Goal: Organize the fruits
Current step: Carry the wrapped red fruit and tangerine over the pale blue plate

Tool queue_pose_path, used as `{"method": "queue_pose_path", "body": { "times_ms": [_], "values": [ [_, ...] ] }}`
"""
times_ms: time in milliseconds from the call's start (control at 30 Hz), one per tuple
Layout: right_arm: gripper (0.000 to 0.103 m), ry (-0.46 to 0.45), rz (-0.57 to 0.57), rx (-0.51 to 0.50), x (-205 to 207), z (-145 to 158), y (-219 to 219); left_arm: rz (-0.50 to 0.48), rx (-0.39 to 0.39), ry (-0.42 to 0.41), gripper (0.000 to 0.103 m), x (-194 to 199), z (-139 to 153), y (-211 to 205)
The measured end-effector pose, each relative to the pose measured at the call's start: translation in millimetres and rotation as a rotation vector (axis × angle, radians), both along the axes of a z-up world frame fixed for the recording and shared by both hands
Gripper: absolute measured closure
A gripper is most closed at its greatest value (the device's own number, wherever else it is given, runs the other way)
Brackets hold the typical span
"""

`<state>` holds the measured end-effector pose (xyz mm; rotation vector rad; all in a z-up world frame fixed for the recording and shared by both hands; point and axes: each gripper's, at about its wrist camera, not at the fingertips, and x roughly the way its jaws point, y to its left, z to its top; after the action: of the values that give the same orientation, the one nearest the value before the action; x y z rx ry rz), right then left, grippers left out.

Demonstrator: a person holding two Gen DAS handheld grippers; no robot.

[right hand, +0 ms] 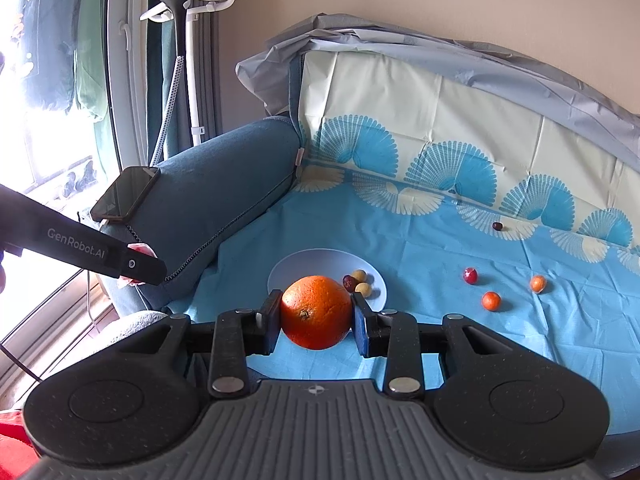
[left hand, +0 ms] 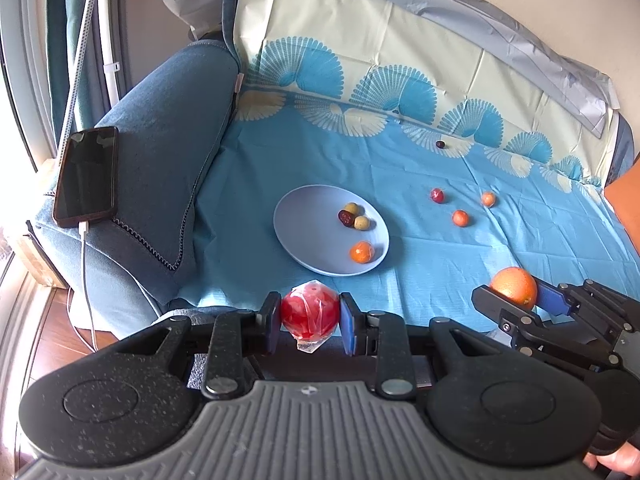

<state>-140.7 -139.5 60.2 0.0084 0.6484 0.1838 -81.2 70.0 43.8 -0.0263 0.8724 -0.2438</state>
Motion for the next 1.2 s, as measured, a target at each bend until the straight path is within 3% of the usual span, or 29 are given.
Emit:
{"method": "queue_pose_path", "body": {
  "times_ms": [600,1200],
  "values": [
    [0.066,0.07,0.004,0.006,21.1,-23.7,-3.7,0.017,0.023,0.031,0.07,35.3,-16.3,-4.4],
    [0.066,0.146,-0.003,0.016,93.5,-65.2,-8.0,0.019,0.065,0.06,0.07,126.9,-39.8,-26.9]
  ]
}}
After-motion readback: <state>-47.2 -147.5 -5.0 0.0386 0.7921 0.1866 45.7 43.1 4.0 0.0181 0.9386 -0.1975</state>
